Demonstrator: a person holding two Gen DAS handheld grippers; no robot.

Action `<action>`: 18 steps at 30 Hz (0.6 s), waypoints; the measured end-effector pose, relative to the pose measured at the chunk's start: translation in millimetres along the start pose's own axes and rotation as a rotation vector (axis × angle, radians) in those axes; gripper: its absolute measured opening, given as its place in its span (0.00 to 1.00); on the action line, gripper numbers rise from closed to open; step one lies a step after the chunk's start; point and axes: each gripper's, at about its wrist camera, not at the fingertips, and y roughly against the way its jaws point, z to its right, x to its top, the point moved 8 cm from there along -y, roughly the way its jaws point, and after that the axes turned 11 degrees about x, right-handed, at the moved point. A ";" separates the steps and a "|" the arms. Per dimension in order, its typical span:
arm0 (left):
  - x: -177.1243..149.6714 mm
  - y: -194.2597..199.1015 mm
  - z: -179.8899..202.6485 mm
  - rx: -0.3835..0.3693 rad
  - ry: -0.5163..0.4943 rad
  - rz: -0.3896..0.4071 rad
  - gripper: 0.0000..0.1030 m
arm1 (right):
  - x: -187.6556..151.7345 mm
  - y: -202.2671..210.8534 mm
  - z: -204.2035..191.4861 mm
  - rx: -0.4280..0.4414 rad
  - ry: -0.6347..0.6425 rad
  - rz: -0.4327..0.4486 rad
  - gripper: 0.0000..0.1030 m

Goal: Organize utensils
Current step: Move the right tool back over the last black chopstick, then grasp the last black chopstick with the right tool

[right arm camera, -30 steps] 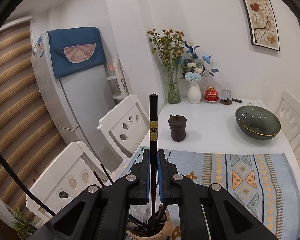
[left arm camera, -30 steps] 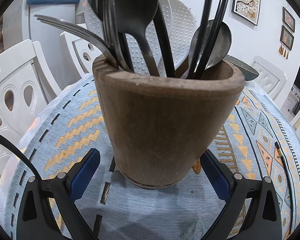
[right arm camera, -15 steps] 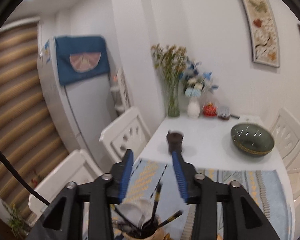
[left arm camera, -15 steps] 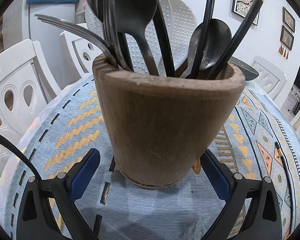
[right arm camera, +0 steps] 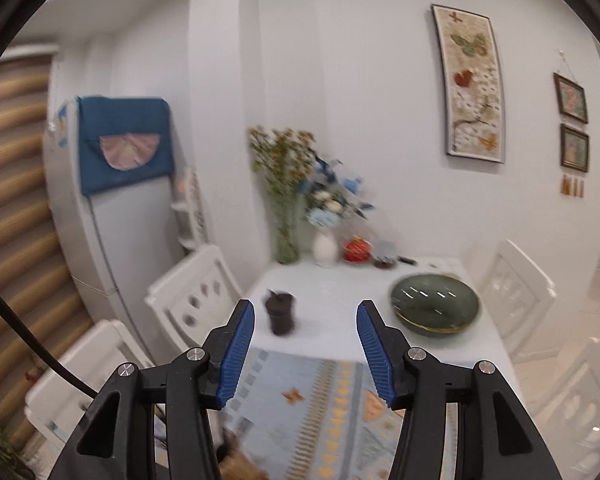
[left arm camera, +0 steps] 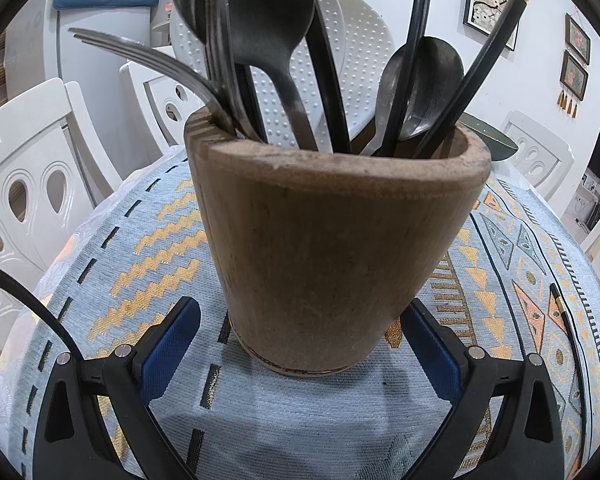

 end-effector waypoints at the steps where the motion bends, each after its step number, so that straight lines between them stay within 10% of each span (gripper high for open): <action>1: 0.2 -0.2 0.2 0.000 0.000 0.000 0.98 | -8.4 -0.9 9.8 -0.024 -0.005 -0.027 0.53; 5: 0.2 -0.4 0.3 0.000 0.000 -0.001 0.98 | -61.2 -10.0 61.0 -0.087 -0.119 -0.196 0.54; 13: -2.3 -2.8 0.9 0.001 -0.003 -0.008 0.98 | -265.1 -57.8 152.9 -0.080 -0.585 -0.859 0.54; 18: -2.7 -4.3 1.5 0.002 -0.005 -0.011 0.98 | -326.3 -57.5 168.9 -0.113 -0.715 -0.928 0.53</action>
